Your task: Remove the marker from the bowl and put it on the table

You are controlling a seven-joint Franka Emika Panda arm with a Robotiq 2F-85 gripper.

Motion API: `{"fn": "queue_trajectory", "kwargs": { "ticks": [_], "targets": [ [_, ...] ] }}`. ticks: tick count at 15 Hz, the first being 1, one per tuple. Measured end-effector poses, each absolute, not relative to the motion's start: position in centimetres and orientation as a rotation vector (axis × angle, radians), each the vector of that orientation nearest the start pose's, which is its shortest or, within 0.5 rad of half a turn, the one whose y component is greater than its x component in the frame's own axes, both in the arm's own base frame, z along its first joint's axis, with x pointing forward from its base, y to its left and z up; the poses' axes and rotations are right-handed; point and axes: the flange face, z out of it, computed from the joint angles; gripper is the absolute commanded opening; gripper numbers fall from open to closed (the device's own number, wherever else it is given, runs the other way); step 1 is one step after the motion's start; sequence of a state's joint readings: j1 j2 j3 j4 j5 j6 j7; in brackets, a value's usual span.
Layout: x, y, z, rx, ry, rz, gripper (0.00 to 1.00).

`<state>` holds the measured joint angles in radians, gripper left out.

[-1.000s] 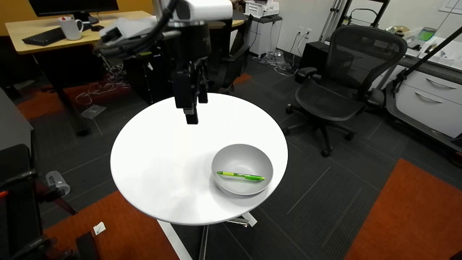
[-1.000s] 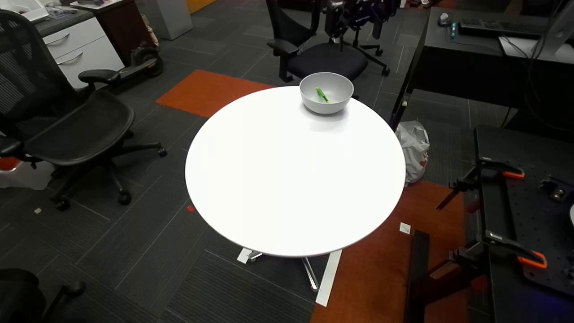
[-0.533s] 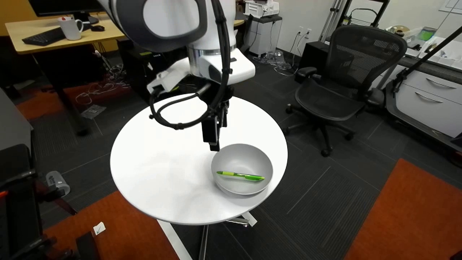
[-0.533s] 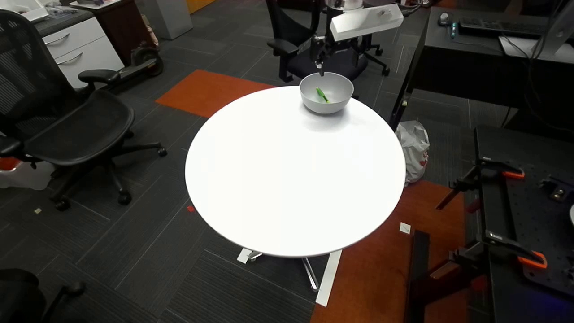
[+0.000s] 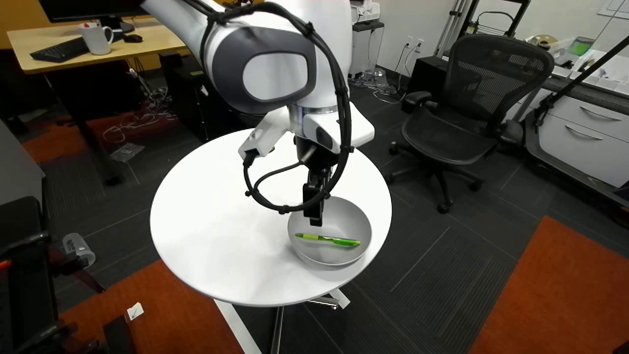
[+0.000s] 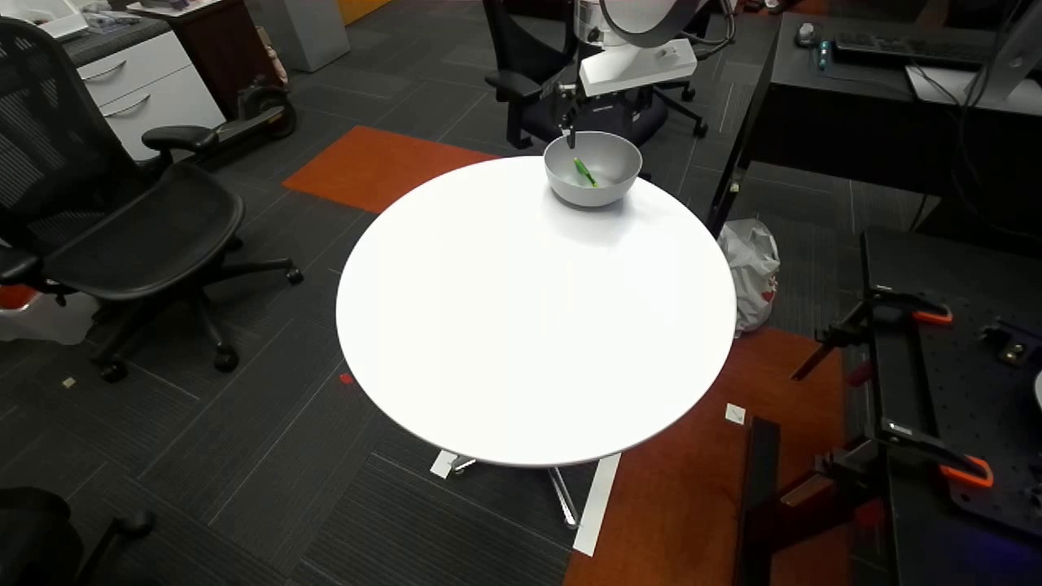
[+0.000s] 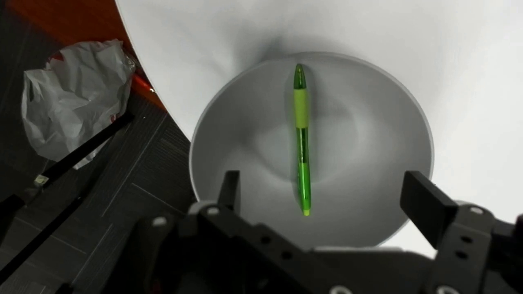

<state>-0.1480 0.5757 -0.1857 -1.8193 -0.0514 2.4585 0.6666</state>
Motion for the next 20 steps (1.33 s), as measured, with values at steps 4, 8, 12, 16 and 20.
{"fn": "queue_trajectory", "kwargs": {
  "ticks": [4, 8, 12, 16, 20],
  "targets": [
    [63.3, -21.5, 20.9, -2.906, 1.476, -0.128, 1.0],
    [63.7, -22.5, 18.7, -2.901, 1.507, -0.102, 1.0],
    [63.9, -23.2, 17.2, -2.908, 1.522, -0.088, 1.0],
    [64.2, -23.5, 16.2, -2.911, 1.53, -0.077, 0.66],
    [64.3, -23.5, 15.1, -2.902, 1.54, -0.06, 0.34]
  ]
}}
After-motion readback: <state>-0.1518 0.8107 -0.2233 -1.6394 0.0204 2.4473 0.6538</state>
